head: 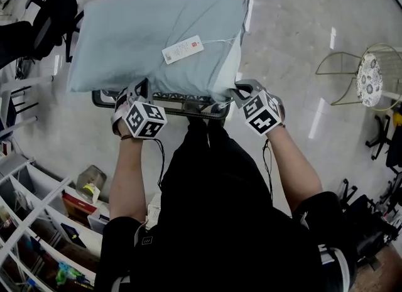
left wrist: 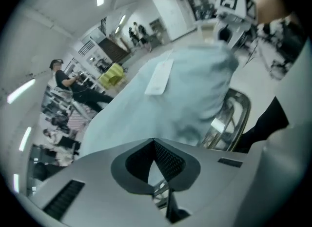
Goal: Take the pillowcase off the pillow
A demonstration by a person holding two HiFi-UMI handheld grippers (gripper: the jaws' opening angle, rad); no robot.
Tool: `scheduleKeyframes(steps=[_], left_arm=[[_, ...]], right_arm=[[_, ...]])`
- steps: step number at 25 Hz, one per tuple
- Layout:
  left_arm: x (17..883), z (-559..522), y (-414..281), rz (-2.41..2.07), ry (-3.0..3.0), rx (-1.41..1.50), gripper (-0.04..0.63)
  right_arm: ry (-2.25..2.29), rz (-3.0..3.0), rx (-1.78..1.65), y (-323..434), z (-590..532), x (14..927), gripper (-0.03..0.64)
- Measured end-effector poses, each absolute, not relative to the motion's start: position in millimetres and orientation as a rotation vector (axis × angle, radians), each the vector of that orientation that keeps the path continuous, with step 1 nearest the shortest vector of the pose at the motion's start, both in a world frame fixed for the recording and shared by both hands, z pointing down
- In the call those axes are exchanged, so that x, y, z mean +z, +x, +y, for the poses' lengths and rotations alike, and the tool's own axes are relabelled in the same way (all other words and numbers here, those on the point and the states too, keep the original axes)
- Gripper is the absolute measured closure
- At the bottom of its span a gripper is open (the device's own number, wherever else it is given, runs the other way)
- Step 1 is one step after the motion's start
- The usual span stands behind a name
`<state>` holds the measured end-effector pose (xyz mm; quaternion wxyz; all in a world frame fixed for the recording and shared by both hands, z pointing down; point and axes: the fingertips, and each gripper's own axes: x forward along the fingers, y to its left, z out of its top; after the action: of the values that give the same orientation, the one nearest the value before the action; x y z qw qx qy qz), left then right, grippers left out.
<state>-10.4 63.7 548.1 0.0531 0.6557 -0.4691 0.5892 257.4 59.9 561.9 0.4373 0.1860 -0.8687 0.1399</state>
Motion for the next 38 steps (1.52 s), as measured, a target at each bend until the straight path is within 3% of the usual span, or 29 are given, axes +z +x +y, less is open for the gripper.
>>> scheduleKeyframes(steps=[3,6,7,9,11,13,14,15,17,25,30,33,36,38], left_arm=[[547,70,-40,-1.482,1.931,1.613,0.591],[549,84,-14,-1.388,2.07,1.479,0.586],[556,89,1,-1.326,2.119,1.522,0.563],[576,95,25,-1.227,2.167,1.611,0.408],[595,93,37,-1.211,2.161,1.673,0.363],[606,82,36,-1.254,2.125,1.744,0.365],[607,76,31,-1.29,2.1,1.794,0.412],[604,71,25,-1.324,2.078,1.837,0.533],[595,66,9,-1.354,2.044,1.879,0.583],[559,76,-41,-1.376,1.981,1.9,0.586],[562,83,-60,-1.337,2.025,1.699,0.587],[556,85,-29,-1.326,2.16,1.715,0.584],[540,94,37,-1.274,2.389,1.666,0.484],[538,99,81,-1.179,2.517,1.609,0.452]], right_arm=[[0.541,-2.153,0.419,272,43,562,0.584],[0.541,-2.166,0.465,269,41,559,0.584],[0.54,-2.169,0.478,266,42,559,0.584],[0.549,-2.175,0.521,264,44,560,0.583],[0.557,-2.179,0.553,266,47,561,0.583],[0.556,-2.18,0.539,267,48,561,0.583],[0.555,-2.181,0.521,268,48,559,0.583],[0.556,-2.184,0.501,268,48,556,0.583],[0.555,-2.198,0.472,268,46,549,0.583],[0.473,-2.225,0.45,272,50,533,0.583],[0.522,-2.175,0.465,272,53,536,0.584],[0.559,-2.144,0.462,260,56,535,0.586],[0.6,-2.121,0.498,255,65,534,0.586],[0.616,-2.112,0.516,254,73,533,0.586]])
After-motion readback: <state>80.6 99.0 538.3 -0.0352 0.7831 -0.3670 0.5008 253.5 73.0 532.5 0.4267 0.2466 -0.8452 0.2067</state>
